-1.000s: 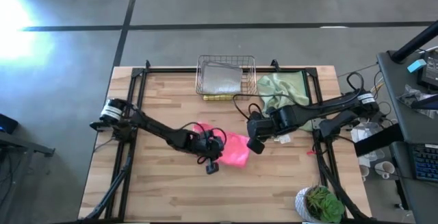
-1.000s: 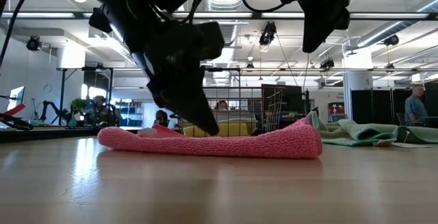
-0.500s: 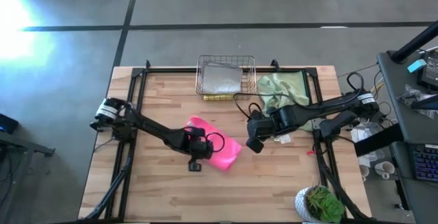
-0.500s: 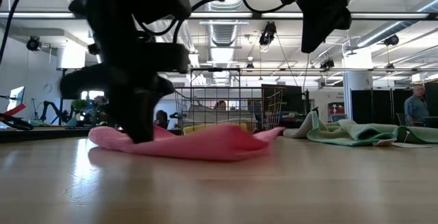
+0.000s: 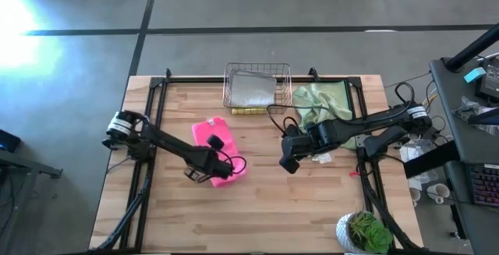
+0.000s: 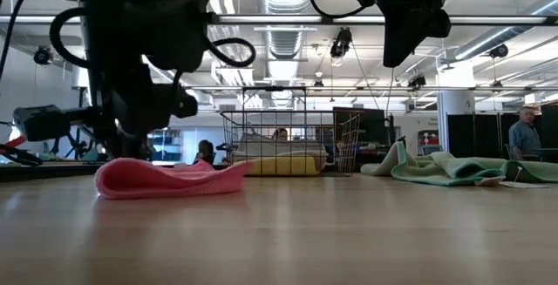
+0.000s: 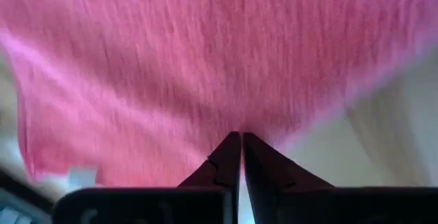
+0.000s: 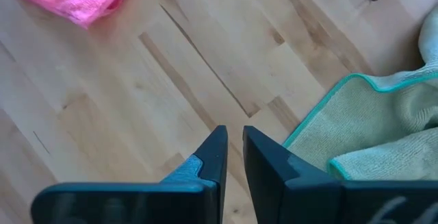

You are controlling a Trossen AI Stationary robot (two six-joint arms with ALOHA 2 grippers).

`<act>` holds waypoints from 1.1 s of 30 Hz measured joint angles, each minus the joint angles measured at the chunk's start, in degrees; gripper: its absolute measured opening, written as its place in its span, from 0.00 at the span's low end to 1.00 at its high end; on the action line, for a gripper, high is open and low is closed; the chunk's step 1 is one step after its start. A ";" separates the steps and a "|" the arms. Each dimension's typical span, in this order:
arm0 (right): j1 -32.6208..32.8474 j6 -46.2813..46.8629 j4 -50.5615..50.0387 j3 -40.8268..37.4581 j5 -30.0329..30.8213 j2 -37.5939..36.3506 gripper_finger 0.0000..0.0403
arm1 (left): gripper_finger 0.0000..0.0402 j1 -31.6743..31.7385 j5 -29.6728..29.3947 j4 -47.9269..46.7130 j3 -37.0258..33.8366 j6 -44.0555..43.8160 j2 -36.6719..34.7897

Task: Fold microfiber towels
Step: Fold the pink towel

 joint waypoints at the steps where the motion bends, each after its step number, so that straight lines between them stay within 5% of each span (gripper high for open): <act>1: 0.00 0.00 0.04 0.00 0.00 0.00 0.09 | 0.01 0.00 -0.37 -1.36 0.11 -0.31 -0.44; 20: 0.01 -7.54 8.18 -0.04 0.05 0.00 0.10 | 0.03 0.00 -0.75 -10.82 5.13 -19.78 -14.74; 28: 0.00 -13.37 14.38 -0.04 -0.47 0.00 0.10 | 0.25 0.00 -0.51 -19.51 7.61 -33.01 -14.88; 33: 0.00 -17.69 17.72 -0.04 -1.91 0.00 0.14 | 0.38 -0.15 8.03 -21.35 7.54 -41.90 -15.03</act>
